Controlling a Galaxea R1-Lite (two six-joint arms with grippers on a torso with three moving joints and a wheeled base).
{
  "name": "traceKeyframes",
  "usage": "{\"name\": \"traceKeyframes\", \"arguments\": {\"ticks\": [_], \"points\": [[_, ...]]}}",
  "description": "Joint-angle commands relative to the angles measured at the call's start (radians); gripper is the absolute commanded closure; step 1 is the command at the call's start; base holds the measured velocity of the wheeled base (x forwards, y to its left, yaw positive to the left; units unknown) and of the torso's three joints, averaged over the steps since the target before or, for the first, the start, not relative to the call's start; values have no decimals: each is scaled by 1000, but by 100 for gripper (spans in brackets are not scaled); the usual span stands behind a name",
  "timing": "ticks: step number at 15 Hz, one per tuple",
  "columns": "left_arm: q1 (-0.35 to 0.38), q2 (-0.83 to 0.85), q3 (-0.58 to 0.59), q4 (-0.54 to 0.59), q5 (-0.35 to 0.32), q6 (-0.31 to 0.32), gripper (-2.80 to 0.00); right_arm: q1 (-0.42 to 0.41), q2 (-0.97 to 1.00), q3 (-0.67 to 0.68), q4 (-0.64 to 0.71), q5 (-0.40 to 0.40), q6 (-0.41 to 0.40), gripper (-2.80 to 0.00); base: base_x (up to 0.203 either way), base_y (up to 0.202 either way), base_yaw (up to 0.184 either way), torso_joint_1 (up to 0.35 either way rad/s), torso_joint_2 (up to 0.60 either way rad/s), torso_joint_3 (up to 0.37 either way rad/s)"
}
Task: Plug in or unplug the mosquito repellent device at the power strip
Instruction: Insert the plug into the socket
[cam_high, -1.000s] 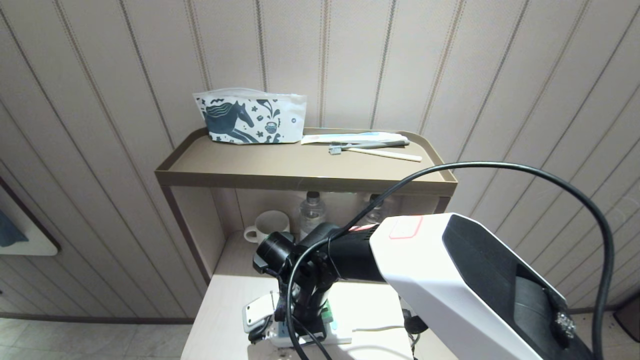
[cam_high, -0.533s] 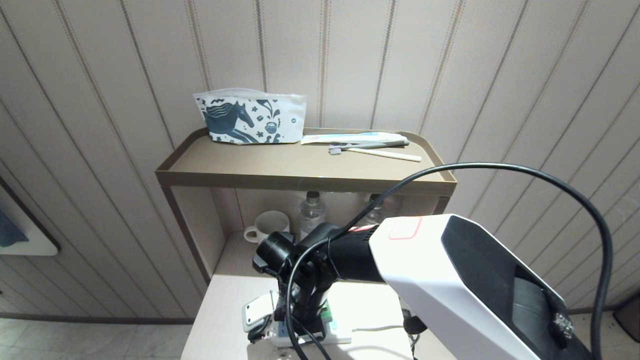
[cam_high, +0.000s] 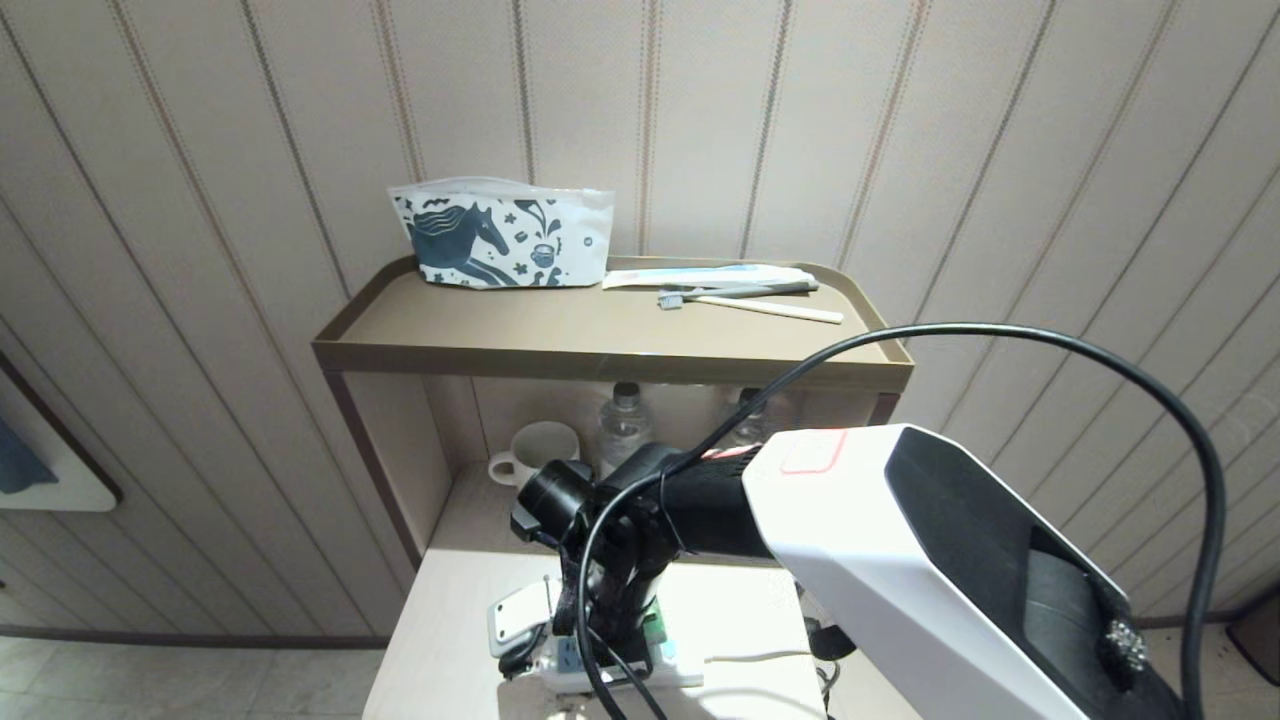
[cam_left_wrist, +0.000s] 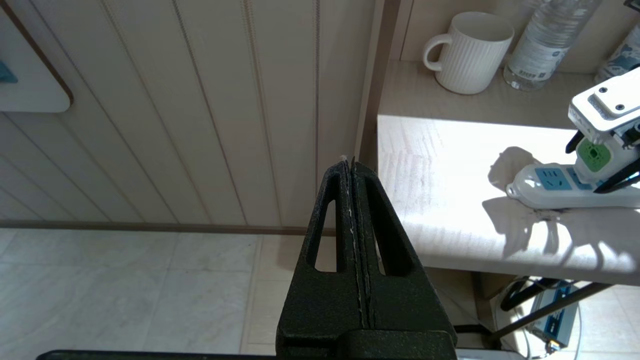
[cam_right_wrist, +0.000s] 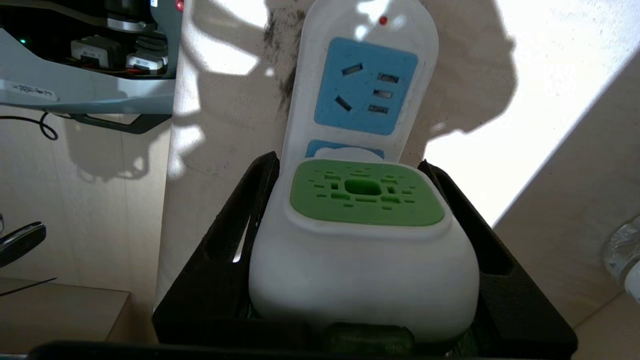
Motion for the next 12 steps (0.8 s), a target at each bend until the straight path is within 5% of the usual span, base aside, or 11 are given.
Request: {"name": "traceKeyframes", "arguments": {"ticks": [1,12], "points": [[-1,0,0,1,0,0,0,-14,-1,2,4,-5,-5,0,0,0,0,0,0,0],[-1,0,0,1,0,0,0,-22,0,-2,-2,-5,0,0,0,0,0,0,0,0]]}}
